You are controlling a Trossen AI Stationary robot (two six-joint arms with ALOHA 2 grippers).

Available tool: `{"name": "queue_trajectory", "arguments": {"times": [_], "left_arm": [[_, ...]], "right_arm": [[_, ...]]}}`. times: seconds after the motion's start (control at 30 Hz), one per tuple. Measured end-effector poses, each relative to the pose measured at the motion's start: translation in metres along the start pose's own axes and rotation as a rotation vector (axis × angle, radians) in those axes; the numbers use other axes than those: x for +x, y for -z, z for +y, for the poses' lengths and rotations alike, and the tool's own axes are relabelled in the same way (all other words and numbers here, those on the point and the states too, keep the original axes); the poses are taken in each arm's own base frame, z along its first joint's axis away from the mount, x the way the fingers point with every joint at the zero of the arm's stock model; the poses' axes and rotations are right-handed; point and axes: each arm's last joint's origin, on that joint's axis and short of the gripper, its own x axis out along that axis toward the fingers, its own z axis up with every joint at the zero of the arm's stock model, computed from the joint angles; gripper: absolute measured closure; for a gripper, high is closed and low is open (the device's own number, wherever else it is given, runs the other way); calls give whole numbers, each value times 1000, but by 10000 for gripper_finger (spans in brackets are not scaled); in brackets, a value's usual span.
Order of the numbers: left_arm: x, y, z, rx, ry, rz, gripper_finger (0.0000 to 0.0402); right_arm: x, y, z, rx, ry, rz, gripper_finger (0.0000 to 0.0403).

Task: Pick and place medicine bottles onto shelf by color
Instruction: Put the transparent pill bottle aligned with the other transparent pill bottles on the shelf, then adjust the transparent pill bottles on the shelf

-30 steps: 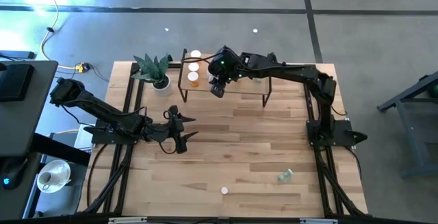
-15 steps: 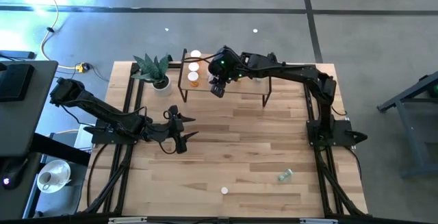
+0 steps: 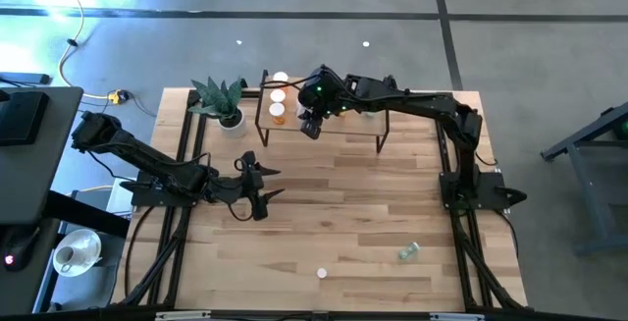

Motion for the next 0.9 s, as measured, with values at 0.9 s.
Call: {"name": "queue_trajectory", "arguments": {"times": [0.9], "left_arm": [[0,0,0,0,0,1,161]], "right_arm": [[-12,-10,4,33,34,-12,192]]}}
